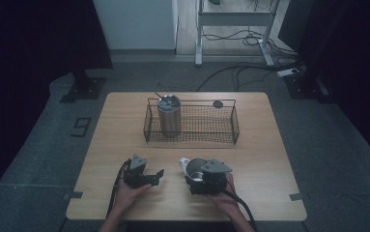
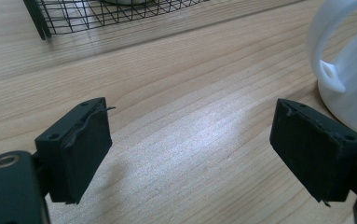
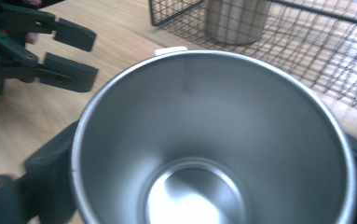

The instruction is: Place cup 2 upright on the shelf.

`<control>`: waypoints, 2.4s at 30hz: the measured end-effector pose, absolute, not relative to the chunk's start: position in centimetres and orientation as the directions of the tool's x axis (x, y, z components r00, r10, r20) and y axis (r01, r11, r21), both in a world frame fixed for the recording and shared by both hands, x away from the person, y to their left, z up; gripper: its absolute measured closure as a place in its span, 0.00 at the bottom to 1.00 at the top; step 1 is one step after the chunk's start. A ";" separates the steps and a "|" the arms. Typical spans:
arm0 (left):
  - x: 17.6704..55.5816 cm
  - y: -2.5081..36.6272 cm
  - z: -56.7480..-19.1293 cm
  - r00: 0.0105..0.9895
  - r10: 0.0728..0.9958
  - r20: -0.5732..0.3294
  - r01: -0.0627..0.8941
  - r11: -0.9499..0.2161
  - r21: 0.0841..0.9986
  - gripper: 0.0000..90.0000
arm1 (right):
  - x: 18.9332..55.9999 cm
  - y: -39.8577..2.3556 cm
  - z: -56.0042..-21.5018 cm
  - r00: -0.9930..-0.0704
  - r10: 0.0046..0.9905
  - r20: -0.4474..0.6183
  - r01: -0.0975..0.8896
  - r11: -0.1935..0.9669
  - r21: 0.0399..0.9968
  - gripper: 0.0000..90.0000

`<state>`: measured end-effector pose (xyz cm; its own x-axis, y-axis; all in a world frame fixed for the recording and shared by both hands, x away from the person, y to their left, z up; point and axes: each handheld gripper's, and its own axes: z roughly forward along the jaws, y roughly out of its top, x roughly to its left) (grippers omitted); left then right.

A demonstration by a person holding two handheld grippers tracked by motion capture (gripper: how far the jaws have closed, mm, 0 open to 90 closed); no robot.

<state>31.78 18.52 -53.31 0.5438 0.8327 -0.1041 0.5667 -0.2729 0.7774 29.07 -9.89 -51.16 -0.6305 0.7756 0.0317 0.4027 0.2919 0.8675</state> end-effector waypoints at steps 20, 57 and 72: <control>31.7 18.3 -53.5 0.547 0.832 -0.098 0.572 -0.286 0.769 0.15 | 29.1 -10.6 -50.9 -0.632 0.773 0.064 0.416 0.268 0.869 0.07; 31.6 18.5 -53.3 0.531 0.842 -0.097 0.598 -0.291 0.747 0.16 | 30.6 -13.9 -46.9 -0.612 0.788 0.066 0.379 0.219 0.899 0.07; 31.6 18.4 -53.4 0.534 0.839 -0.103 0.605 -0.294 0.740 0.16 | 31.8 -14.9 -45.1 -0.593 0.804 0.054 0.360 0.204 0.910 0.07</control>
<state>31.57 18.45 -53.40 0.5341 0.8391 -0.1030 0.6049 -0.2942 0.7400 31.77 -14.94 -45.09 -0.5926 0.8037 0.0536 0.3597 0.2045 0.9104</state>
